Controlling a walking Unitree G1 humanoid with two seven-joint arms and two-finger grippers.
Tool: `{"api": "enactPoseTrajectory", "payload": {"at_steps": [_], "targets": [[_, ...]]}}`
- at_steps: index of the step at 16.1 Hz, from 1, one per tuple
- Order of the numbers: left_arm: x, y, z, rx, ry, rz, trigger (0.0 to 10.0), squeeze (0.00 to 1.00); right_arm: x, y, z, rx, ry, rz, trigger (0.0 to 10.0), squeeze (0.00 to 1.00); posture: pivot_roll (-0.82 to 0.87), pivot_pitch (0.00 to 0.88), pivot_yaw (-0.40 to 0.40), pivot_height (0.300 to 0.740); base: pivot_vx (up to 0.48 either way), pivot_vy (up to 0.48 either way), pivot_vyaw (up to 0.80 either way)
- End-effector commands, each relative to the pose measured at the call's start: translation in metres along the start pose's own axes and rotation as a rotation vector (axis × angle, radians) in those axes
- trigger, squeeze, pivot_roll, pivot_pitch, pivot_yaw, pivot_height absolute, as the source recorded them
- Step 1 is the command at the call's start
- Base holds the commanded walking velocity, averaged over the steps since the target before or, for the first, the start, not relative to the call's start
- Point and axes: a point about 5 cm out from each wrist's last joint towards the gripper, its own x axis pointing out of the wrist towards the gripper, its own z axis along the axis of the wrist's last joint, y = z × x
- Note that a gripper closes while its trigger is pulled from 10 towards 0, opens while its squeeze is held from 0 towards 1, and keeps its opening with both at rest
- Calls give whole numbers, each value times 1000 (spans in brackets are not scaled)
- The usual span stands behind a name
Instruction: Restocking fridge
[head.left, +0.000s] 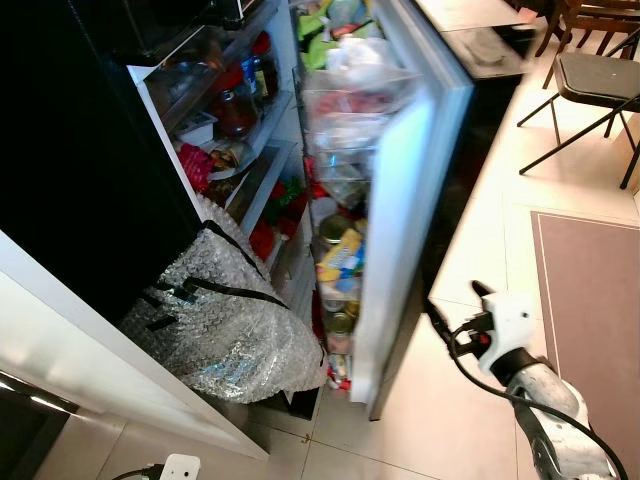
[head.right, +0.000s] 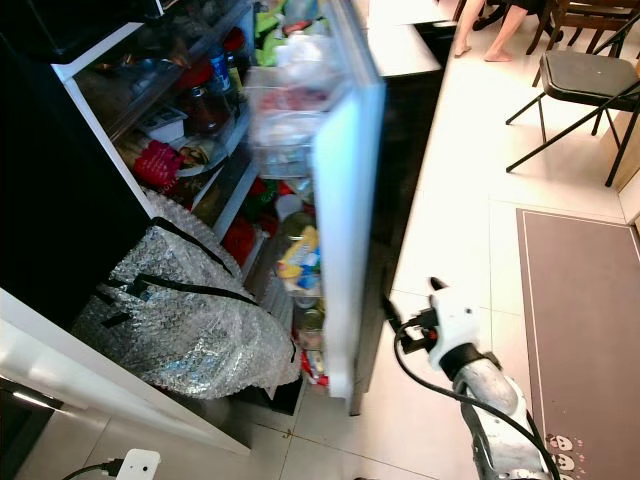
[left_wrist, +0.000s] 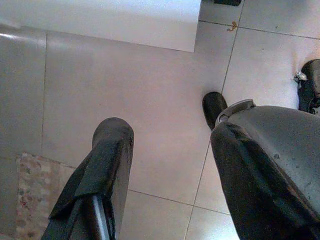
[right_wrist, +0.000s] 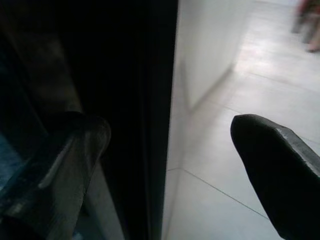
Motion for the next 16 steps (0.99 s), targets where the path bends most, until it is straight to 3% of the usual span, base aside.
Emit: {"api": "enactPoseTrajectory", "payload": {"at_steps": [1,5,9,13,16], "targets": [[-1,1,-6,17,21,6,10000,0,7,10,13,-15,-36,88,10000,0,-61,135,53,740,0,0,0],[-1,1,-3,18,13,6,10000,0,28,20,38,-31,-84,224,10000,0,-57,133,52,740,0,0,0],[-1,3,-3,12,13,16,10000,0,69,32,89,26,-240,277,10000,0,-47,129,45,740,0,0,0],[0,2,-2,-2,6,23,10000,0,87,74,119,17,-295,573,10000,0,-42,124,28,740,0,0,0],[0,0,-2,-4,5,22,10000,0,92,88,119,-12,-264,687,10000,0,-40,123,24,740,0,0,0]]}}
